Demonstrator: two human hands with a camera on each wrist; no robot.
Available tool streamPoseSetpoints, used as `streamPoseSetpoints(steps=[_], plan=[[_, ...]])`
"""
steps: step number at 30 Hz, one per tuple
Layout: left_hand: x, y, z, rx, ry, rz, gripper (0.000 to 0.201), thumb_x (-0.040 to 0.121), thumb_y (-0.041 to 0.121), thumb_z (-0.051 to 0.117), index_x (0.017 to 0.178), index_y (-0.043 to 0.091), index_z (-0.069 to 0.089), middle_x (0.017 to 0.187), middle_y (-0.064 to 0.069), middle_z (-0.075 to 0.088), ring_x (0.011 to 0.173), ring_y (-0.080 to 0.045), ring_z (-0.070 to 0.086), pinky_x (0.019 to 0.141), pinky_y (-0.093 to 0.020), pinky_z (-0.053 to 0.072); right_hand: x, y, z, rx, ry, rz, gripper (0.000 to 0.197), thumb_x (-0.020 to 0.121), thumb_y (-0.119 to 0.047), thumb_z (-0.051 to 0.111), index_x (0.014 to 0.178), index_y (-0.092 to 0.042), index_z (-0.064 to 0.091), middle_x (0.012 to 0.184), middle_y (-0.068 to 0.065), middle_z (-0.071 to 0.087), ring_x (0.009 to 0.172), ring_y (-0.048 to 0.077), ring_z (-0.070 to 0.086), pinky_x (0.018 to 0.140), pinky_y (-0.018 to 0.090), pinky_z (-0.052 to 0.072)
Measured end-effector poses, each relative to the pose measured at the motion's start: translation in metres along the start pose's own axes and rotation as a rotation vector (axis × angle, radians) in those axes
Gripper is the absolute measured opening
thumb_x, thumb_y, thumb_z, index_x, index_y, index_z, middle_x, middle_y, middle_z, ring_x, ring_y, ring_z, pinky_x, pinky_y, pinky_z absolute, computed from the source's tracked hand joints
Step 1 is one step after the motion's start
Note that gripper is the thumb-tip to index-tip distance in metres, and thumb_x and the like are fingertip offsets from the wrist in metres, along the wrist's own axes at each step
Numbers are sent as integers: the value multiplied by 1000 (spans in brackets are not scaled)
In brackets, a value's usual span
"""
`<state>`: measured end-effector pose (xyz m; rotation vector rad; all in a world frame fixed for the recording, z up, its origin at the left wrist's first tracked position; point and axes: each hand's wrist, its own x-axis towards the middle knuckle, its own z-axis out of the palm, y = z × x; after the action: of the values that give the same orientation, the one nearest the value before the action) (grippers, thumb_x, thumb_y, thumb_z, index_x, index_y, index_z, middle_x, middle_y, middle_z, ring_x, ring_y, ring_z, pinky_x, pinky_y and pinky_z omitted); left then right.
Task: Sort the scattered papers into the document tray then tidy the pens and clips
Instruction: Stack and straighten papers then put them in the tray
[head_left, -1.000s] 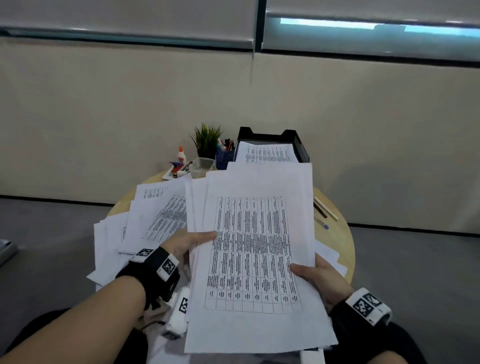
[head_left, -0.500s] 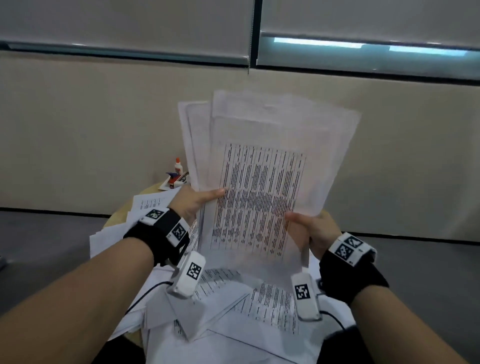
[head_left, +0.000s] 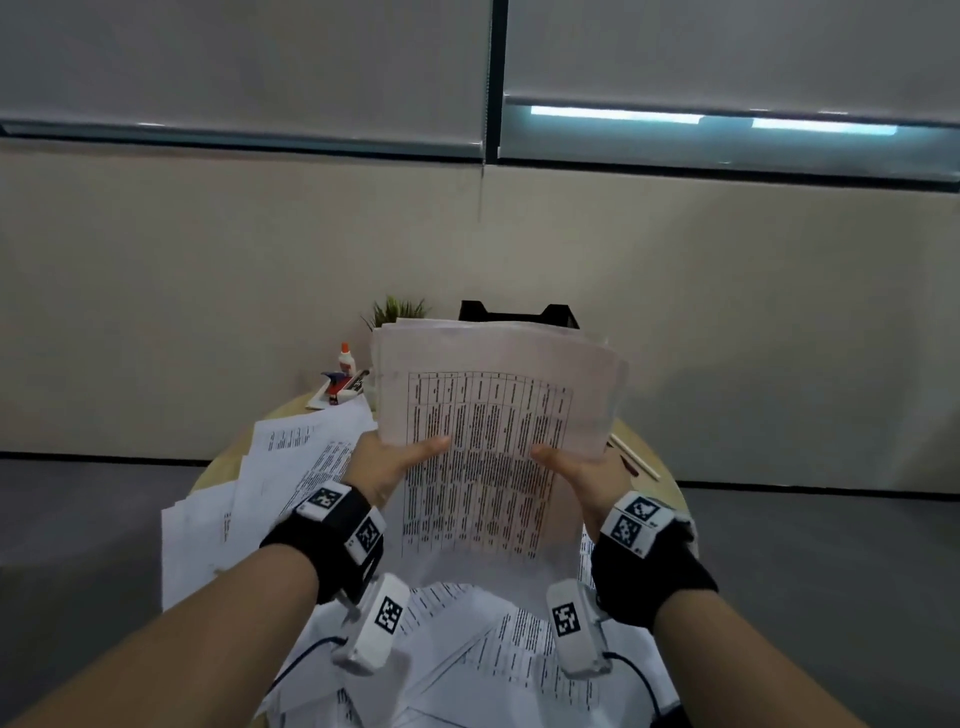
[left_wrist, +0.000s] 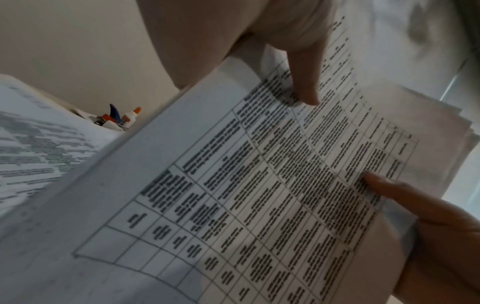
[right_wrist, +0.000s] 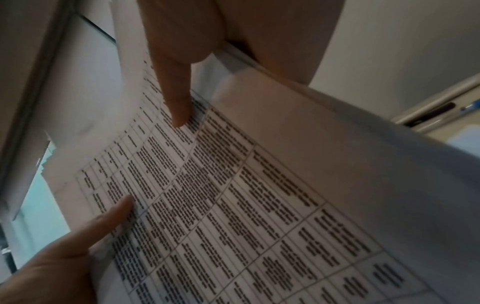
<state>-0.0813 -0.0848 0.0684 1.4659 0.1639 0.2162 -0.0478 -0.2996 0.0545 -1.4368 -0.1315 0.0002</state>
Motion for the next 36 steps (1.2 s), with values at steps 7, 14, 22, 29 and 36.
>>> streamPoseSetpoints(steps=[7, 14, 22, 29, 36], plan=[[11, 18, -3, -93, -30, 96, 65, 47, 40, 90, 101, 14, 66, 95, -4, 73, 96, -20, 66, 93, -42, 49, 7, -37, -1, -64, -70, -95, 38, 75, -20, 77, 111, -17, 65, 94, -6, 70, 83, 2, 65, 69, 7, 52], [15, 11, -4, -8, -95, 101, 68, 43, 35, 91, 102, 11, 69, 98, -5, 74, 99, -20, 68, 98, -44, 47, 8, -37, -2, -50, -76, -33, 32, 66, -18, 79, 96, -20, 69, 103, 4, 73, 101, 17, 66, 101, 43, 46], [18, 30, 7, -67, -37, 259, 39, 71, 3, 75, 107, 11, 64, 87, 8, 75, 87, -5, 70, 69, -15, 54, 18, -54, -1, -127, 55, -106, 33, 53, -56, 83, 78, -35, 75, 87, -4, 76, 92, 21, 69, 93, 49, 51], [16, 2, 2, 8, -34, 139, 28, 72, 9, 76, 98, 13, 67, 97, -2, 71, 91, -12, 67, 87, -30, 53, 4, -53, -5, -16, 172, -306, 32, 78, -14, 74, 102, -31, 63, 97, 7, 72, 92, 22, 69, 88, 50, 54], [17, 4, 3, 9, -131, 130, 66, 55, 30, 86, 112, 5, 65, 104, -7, 72, 102, -21, 67, 97, -43, 48, 3, -72, -20, -657, 138, -748, 69, 89, 3, 54, 132, -47, 35, 131, 4, 45, 106, 8, 51, 93, 19, 47]])
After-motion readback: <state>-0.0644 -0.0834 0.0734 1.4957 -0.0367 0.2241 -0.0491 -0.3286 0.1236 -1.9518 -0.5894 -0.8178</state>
